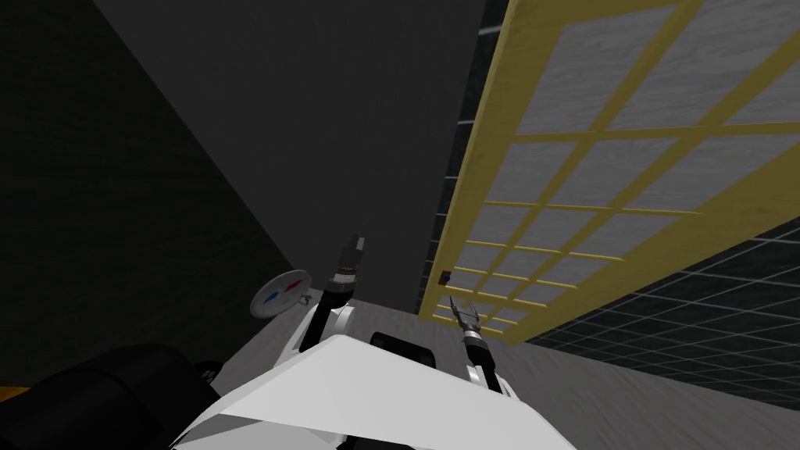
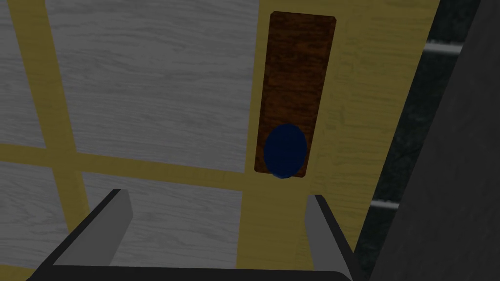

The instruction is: Pull the door open

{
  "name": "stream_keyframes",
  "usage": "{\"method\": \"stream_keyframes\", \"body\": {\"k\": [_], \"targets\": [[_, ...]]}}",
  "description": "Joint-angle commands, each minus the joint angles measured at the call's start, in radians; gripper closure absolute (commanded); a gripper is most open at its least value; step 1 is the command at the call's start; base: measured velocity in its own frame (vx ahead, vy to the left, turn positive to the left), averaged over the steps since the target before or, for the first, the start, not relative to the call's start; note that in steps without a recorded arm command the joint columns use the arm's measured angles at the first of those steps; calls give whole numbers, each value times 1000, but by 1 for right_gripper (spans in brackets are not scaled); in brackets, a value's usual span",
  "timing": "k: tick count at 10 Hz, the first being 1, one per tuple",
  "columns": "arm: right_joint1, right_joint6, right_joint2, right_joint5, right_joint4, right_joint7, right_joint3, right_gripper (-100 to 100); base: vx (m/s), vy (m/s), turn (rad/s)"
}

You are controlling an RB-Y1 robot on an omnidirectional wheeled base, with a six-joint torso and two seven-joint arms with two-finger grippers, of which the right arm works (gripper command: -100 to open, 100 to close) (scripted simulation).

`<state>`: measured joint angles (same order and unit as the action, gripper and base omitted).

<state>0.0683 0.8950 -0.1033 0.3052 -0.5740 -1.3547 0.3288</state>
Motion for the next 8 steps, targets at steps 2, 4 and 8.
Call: {"method": "stream_keyframes", "body": {"k": [2,4,8], "targets": [[34,-3,31,-13,33,-49,14,-100,32,-97,22],[77,-3,73,-18,59,-85,14,-100,82,-136,7],[127,-2,128,-12,72,-107,-4,-100,98,-77,1]]}}
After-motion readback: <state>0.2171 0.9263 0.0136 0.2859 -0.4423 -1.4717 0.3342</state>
